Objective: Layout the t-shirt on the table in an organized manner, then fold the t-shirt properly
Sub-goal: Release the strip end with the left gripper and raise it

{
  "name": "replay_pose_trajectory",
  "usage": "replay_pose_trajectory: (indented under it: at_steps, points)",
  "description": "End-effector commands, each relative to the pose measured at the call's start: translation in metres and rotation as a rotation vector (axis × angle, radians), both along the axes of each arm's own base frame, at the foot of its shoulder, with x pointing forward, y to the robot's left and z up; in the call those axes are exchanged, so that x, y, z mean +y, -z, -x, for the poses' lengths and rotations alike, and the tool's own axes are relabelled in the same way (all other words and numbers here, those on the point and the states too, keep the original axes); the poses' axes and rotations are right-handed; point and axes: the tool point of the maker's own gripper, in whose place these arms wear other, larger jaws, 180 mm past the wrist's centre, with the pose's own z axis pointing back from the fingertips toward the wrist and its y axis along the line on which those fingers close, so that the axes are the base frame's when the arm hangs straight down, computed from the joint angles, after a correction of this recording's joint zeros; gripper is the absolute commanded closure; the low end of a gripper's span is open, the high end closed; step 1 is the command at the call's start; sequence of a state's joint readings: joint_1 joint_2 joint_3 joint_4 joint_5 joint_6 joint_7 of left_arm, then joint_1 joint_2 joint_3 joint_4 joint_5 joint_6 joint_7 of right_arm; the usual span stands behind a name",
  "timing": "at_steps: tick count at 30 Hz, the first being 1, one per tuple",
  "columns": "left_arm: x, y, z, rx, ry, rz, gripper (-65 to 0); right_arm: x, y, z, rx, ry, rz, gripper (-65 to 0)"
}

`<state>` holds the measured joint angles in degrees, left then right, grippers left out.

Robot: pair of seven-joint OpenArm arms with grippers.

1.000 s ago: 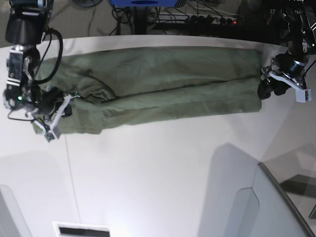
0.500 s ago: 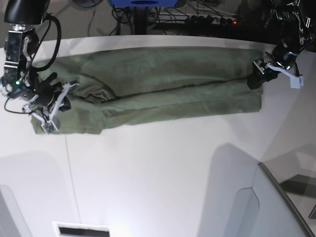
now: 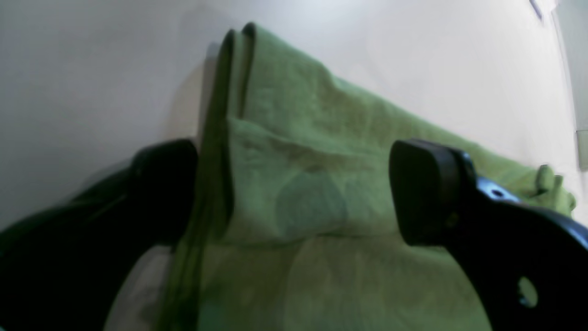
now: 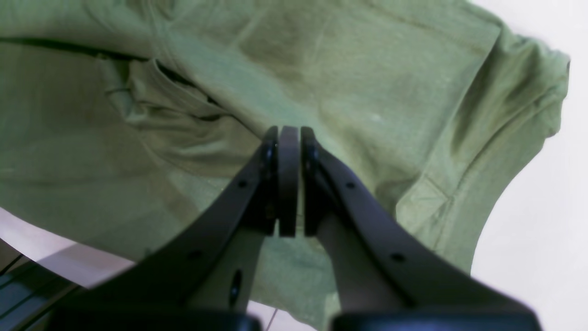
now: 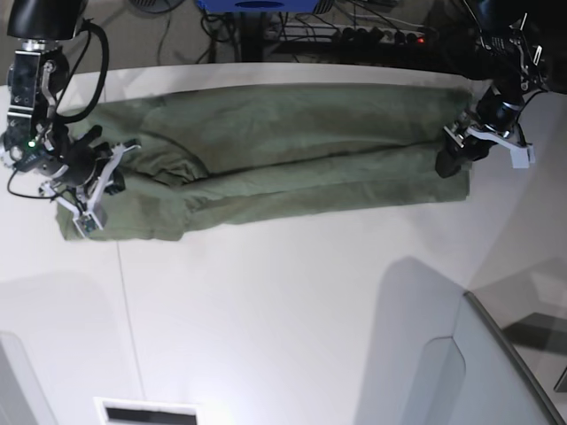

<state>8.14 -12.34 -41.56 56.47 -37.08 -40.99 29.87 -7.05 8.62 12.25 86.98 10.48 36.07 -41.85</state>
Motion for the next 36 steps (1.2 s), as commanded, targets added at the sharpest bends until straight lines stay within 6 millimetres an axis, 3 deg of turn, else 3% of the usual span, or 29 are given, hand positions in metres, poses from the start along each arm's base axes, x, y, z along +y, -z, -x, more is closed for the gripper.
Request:
replay_pose_trajectory:
  at_steps: [1, 3, 8, 11, 20, 23, 27, 30, 36]
  points:
    - [-0.002, 0.012, 0.012, 0.071, 0.018, -0.011, -61.4, -0.002, -0.012, -0.011, -0.048, -0.002, -0.006, -0.8]
    - [-0.002, 0.013, 0.013, 0.073, 0.018, -0.01, -52.2, -0.002, -0.012, -0.011, -0.048, -0.002, -0.006, -0.8]
    - [-0.013, 0.019, 0.014, 0.092, 0.055, -0.002, -22.1, -0.002, -0.014, -0.012, -0.054, -0.004, -0.004, -0.8]
    - [-0.002, 0.015, 0.008, 0.063, 0.031, -0.018, 0.0, -0.002, -0.013, -0.011, -0.053, -0.004, -0.004, -0.8]
    - [0.063, -0.025, -0.022, 0.019, 0.061, -0.231, 0.0, -0.002, -0.013, -0.011, -0.048, -0.004, -0.002, -0.8]
    - [0.075, -0.05, -0.032, -0.017, 0.1, -0.324, 0.0, -0.002, -0.013, -0.011, -0.048, -0.004, -0.002, -0.8]
    - [0.064, -0.074, -0.028, -0.023, 0.127, -0.484, 0.0, -0.002, -0.013, -0.011, -0.048, -0.004, -0.002, -0.8]
    - [0.039, -0.087, -0.025, -0.038, 0.109, -0.557, 0.0, -0.002, -0.014, -0.012, -0.052, -0.004, -0.003, -0.8]
    - [-0.049, -0.067, -0.025, -0.002, 0.243, -0.622, 0.0, -0.002, -0.016, -0.015, -0.058, -0.004, -0.003, -0.8]
